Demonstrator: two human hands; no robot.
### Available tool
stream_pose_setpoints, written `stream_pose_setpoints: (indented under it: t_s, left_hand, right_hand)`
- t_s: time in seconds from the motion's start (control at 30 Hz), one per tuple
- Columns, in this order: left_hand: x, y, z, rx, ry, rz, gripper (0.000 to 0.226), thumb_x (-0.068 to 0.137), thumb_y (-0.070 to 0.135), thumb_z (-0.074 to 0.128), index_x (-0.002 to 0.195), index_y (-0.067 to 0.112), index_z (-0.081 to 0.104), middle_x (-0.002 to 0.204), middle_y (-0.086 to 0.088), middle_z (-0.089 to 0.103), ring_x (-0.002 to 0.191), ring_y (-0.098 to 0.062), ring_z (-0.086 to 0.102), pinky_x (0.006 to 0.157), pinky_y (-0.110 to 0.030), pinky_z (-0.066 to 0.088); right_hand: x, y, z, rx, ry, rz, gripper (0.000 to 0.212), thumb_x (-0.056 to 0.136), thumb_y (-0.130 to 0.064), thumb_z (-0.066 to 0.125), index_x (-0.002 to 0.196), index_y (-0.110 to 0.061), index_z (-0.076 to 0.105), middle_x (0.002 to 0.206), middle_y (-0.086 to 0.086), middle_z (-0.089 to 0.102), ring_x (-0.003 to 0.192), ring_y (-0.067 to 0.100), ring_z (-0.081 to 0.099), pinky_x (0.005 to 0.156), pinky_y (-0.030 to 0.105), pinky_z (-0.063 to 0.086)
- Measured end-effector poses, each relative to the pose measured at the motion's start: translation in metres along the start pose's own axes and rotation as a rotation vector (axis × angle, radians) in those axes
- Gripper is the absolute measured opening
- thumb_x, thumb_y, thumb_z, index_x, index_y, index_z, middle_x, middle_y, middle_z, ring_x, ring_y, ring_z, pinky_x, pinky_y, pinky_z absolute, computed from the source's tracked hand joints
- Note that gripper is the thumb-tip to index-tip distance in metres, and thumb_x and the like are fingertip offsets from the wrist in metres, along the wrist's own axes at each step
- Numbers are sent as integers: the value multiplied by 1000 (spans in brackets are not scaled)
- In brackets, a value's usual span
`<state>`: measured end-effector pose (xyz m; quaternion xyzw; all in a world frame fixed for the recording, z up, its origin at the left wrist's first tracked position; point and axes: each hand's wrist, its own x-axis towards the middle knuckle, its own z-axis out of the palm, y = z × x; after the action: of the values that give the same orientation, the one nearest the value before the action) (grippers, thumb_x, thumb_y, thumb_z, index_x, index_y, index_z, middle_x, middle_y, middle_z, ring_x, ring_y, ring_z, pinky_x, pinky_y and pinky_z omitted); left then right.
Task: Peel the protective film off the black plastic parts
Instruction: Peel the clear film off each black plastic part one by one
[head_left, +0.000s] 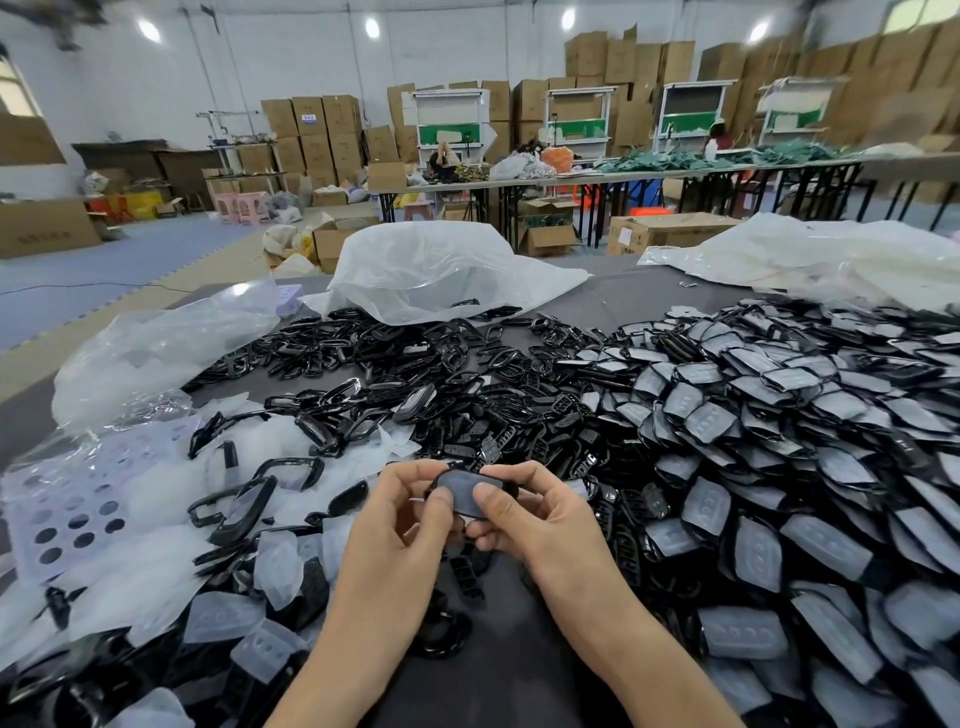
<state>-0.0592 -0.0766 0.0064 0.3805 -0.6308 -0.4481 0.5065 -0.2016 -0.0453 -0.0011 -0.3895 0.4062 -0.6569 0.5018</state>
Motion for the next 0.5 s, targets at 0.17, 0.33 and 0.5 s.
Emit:
stream_pose_setpoints:
  t_s: [0.17, 0.33, 0.5]
  left_hand:
    - [1, 2, -1, 21, -99, -29, 22, 91, 8, 65, 102, 26, 61, 88, 6, 72, 77, -10, 70, 70, -17, 53]
    - [-2, 4, 0, 39, -71, -22, 20, 95, 15, 60, 108, 30, 59, 91, 0, 68, 81, -19, 65, 72, -26, 54]
    - [-2, 3, 0, 102, -55, 15, 8, 98, 18, 57, 95, 22, 64, 80, -3, 70, 72, -14, 66, 68, -24, 53]
  right_hand:
    - [0, -1, 1, 11, -37, 3, 27, 81, -17, 74, 102, -4, 66, 77, 9, 73, 67, 14, 67, 64, 21, 55]
    - [1, -2, -1, -31, -4, -9, 18, 85, -10, 73, 100, -5, 65, 72, 5, 71, 62, 13, 66, 60, 20, 53]
    - [2, 0, -2, -34, 1, -4, 17, 86, -12, 73, 101, -6, 67, 74, 6, 72, 65, 14, 67, 62, 20, 54]
